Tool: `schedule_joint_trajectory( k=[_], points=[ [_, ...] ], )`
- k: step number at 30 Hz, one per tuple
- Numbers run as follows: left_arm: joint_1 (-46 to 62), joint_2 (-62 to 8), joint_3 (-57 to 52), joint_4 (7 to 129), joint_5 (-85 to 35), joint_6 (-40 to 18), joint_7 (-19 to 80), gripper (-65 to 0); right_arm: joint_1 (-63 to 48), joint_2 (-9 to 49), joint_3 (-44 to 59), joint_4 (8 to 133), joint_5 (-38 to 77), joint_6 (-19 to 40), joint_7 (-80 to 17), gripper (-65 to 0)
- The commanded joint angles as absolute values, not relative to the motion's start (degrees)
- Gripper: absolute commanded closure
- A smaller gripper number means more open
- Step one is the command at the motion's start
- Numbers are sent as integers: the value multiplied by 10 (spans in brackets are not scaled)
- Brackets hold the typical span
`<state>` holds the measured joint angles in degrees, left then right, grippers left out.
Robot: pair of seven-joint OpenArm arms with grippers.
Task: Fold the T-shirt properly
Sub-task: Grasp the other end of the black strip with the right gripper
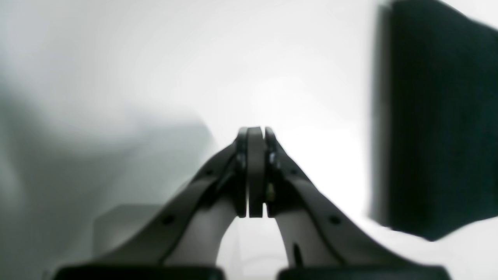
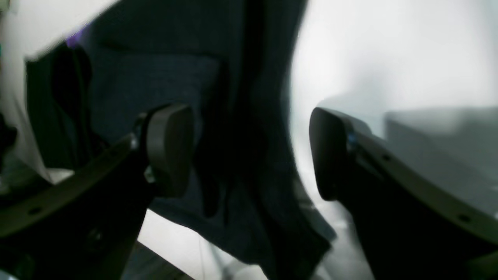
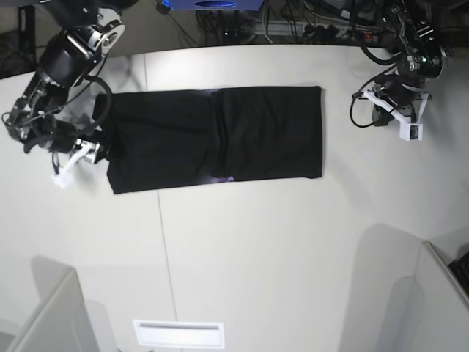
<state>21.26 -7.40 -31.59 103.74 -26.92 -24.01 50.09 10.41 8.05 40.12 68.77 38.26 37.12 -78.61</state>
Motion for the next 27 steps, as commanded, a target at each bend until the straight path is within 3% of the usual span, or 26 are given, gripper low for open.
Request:
schedule_joint_trajectory(
  k=[1,7,27],
  points=[
    [212,-79,-311,1047,-275,-240,487,0,102,82,381,693,371,372,-800,-432],
    [220,-78,-272,1047,-275,-238,413,0,80,68,357,694,373,372,-800,-432],
    [218,-79,-269,996,-275,-238,411,0,55,61,305,691,374,375,-800,-432]
  ],
)
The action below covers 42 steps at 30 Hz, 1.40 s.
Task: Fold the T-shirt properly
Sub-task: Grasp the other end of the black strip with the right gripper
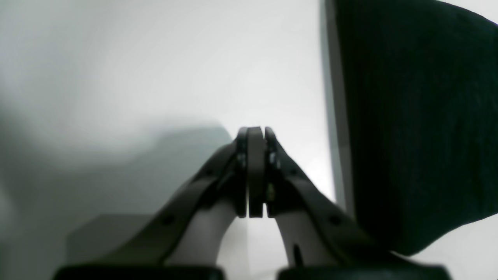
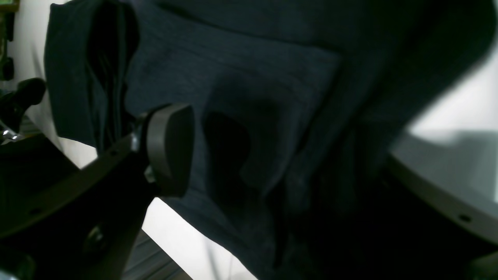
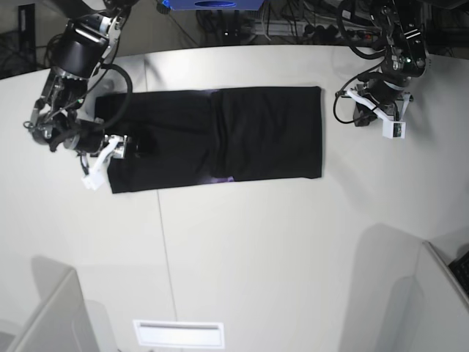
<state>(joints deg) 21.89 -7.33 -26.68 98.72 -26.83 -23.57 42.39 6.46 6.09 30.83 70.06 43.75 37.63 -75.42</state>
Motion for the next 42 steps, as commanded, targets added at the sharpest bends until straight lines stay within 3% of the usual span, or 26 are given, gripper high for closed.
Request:
schedule_joint_trajectory(
  k=[1,9,12,18,19,25,31,42],
  points=[
    [218,-80,-269,996,-275,-238,411,0,55,61,305,691,374,375,-800,-432],
    [219,-80,-270,996,-275,-238,411,0,55,64,304,690,373,372,-780,-411],
    [220,-80,-273,997,-275,-238,411,0,55,66,300,690,372,372,-772,-308],
    [231,-80,-276,999,-275,-238,411,0,55,76,298,690,371,372,-772,-17],
    [231,-80,-276,999,-275,-238,410,0,55,78,298,690,371,371,-772,0],
    [231,-81,-276,999,-275,-238,410,0,57,80,298,695,370,365,-772,0],
    [231,-80,-276,999,-276,-238,410,0,43,80,290,729,370,271,-738,0],
    [255,-82,-285,1047,-276,-240,409,0,17,80,225,837,370,173,-702,0]
  ],
)
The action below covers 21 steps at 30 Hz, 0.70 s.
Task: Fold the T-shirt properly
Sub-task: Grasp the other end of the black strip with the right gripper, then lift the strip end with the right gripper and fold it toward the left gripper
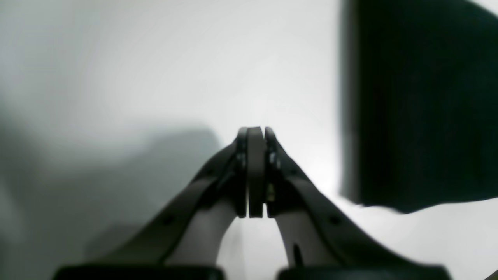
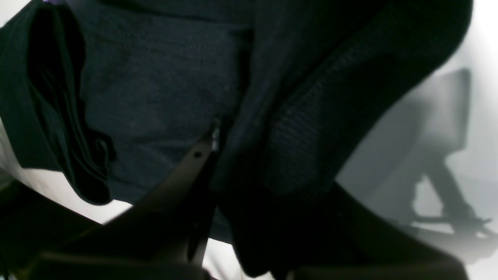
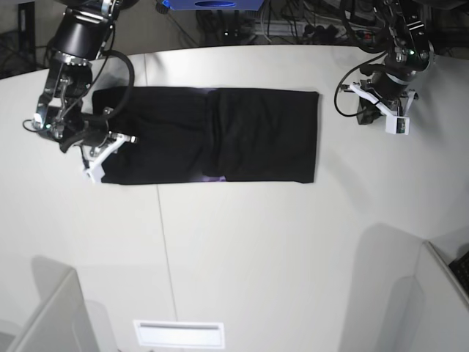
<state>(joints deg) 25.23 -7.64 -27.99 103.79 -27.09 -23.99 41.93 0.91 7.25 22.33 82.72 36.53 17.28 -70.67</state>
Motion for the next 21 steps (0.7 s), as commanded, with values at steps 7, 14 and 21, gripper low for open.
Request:
schedule_joint_trajectory(
  k=[7,14,21],
  points=[
    [259,-83,-317,1047,-276,-240,409,0,14,80,224,876,370,145,-703,0],
    [262,-83,-346,1047,-276,-240,409,0,-2,80,175,983,370,55,-704,0],
    [267,-83,-344,1049,-275,-240,409,0,-4,80,107,1030,370,-47,-704,0]
  ],
)
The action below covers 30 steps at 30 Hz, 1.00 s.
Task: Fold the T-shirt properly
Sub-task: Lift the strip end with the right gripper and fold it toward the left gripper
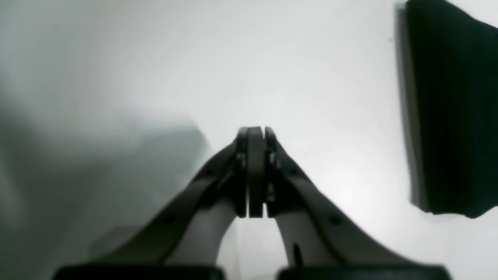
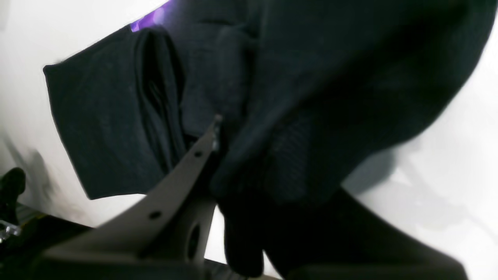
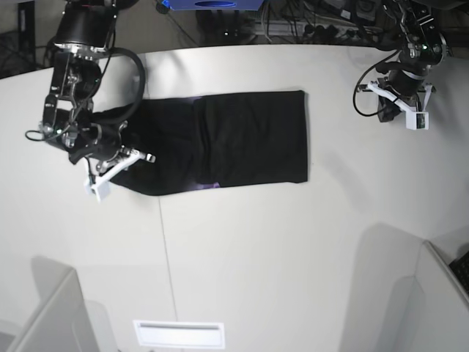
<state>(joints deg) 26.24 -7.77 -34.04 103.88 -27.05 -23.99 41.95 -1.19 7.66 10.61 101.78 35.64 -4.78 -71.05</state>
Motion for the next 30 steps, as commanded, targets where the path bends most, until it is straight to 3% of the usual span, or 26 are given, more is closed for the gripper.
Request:
schedule_joint_trajectory(
  k=[1,10,21,25,30],
  points=[
    [267,-83,-344,1049,-275,-240,409,0,-4,80,98,1040,370,-62,-704,0],
    [258,-78,-334,1047,-275,-240,410,0,-3,77,33,1070,370,-89,-699,0],
    [190,-76,-196,973,-275,-235,411,0,-3,79,-29,1120,370,-91,-668,0],
    [177,-66,-155,949,-275,-195,411,0,-4,78,-35,1122,370,-91,-663,0],
    [174,-65,-111,949,-275,-188,410,0,-3,79,-51,1124,370,-91,-662,0]
  ],
)
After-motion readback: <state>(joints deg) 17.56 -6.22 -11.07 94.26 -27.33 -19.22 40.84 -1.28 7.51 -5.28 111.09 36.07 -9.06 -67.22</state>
